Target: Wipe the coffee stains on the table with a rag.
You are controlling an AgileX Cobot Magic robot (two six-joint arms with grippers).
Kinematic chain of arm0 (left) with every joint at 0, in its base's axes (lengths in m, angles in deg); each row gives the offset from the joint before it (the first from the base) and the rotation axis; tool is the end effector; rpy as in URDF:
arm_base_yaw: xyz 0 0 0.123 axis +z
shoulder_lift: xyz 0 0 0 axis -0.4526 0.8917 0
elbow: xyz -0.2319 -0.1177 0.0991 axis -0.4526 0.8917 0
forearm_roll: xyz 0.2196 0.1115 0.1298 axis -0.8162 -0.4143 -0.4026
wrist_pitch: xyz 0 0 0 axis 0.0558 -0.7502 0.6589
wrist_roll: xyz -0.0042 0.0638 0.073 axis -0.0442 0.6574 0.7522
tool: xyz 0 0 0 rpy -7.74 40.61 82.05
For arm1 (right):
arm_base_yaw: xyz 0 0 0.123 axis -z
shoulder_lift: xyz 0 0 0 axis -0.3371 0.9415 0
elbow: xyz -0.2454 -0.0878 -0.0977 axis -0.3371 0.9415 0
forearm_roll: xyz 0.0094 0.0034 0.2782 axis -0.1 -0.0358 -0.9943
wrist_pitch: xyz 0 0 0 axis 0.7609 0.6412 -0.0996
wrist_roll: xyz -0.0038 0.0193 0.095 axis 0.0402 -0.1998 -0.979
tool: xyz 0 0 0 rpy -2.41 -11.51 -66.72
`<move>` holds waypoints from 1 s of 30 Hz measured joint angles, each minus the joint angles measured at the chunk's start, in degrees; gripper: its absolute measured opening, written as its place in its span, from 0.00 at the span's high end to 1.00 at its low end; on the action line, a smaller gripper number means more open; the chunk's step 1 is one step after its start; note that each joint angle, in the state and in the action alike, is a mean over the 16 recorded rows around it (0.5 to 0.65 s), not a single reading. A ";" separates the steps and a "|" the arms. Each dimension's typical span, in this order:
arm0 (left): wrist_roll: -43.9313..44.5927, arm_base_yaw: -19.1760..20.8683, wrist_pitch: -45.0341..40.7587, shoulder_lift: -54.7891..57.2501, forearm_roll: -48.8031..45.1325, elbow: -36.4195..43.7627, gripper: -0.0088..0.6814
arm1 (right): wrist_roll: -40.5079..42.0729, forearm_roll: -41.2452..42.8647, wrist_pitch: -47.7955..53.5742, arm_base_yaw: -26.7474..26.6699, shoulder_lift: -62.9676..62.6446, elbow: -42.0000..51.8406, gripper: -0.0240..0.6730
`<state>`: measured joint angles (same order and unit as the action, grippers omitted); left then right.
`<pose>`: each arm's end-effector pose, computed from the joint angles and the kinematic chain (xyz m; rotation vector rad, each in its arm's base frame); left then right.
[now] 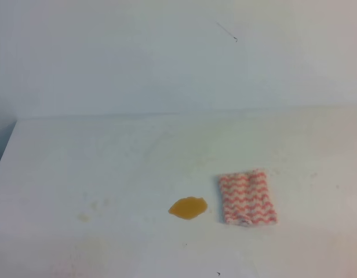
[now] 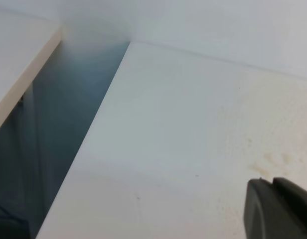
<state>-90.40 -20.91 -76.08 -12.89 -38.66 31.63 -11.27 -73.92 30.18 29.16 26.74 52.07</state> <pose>0.0935 0.0058 0.1826 -0.3264 1.7808 -0.1691 0.0919 -0.0130 0.1759 0.0959 1.7903 -0.1269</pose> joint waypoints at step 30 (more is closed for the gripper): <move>0.00 0.00 0.00 0.00 0.00 0.00 0.99 | 0.00 0.00 -0.06 0.00 0.10 0.00 0.97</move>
<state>-90.40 -20.91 -76.08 -12.89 -38.66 31.63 -11.27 -73.92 30.12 29.16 26.84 52.07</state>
